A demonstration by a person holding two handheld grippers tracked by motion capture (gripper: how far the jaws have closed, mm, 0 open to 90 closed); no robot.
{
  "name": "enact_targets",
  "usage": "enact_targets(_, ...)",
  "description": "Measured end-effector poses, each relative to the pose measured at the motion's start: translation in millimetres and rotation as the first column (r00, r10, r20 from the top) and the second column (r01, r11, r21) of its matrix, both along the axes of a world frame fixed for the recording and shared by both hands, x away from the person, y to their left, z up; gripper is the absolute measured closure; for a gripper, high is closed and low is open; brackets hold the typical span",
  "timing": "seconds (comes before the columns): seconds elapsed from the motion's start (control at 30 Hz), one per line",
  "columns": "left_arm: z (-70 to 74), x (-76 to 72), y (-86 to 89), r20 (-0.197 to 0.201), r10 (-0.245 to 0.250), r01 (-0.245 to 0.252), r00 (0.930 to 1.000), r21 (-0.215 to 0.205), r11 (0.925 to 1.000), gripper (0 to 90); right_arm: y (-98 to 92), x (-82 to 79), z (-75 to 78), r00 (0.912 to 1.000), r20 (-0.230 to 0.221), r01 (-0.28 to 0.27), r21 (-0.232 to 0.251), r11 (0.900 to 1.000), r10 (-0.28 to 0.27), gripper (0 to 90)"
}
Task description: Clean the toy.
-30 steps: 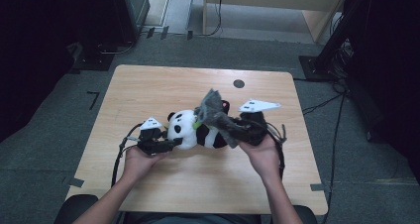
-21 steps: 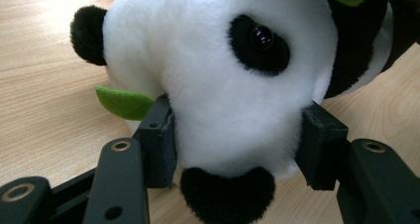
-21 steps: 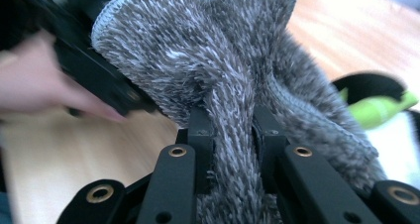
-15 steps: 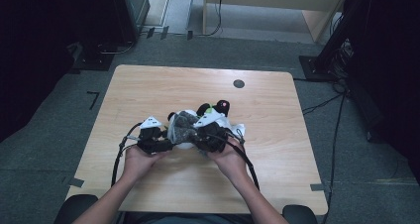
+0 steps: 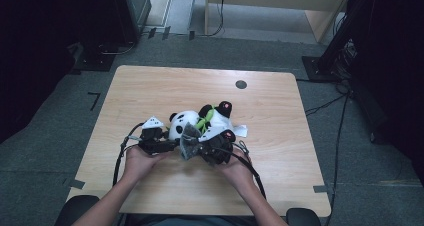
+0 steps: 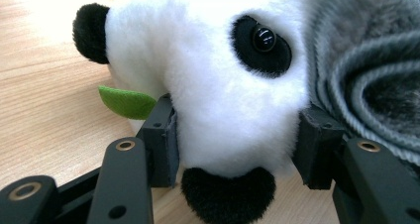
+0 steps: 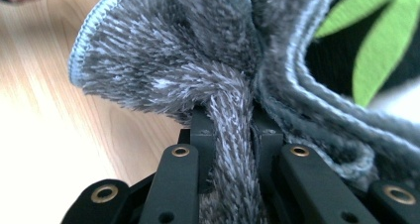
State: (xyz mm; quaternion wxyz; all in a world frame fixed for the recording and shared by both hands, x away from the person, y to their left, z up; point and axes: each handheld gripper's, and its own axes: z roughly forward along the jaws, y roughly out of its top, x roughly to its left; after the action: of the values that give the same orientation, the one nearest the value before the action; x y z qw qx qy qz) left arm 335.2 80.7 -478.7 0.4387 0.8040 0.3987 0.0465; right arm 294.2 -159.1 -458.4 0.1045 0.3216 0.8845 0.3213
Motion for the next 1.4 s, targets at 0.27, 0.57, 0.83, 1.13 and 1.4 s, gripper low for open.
enact_targets(0.27,-0.2,0.6,-1.4,0.004,-0.012,0.012,0.9999,0.009,0.9999,47.9,-22.8,-4.0,0.2,0.9983,-0.045,0.035,-0.017,0.999,-0.036,77.7)
enact_targets(0.57,-0.1,0.5,-1.7,0.004,-0.012,0.012,0.9999,0.011,0.9999,48.4,-49.8,-11.2,7.5,0.9953,-0.054,0.079,-0.022,0.997,-0.08,77.5)
enact_targets(0.83,0.0,0.5,-2.0,0.0,-0.014,0.014,0.9999,0.013,0.9998,48.6,-75.7,-11.9,13.4,0.9895,-0.054,0.133,-0.013,0.991,-0.134,77.4)
enact_targets(1.13,-0.2,1.0,-1.3,-0.005,-0.011,0.011,0.9999,0.006,0.9999,48.7,-109.5,-11.2,23.7,0.9749,-0.058,0.219,0.067,0.973,-0.215,77.0)
enact_targets(1.4,-0.3,1.5,-0.9,-0.011,-0.006,0.006,0.9999,-0.001,1.0,48.7,-127.8,-13.6,41.8,0.9638,-0.003,0.265,0.117,0.957,-0.267,77.1)
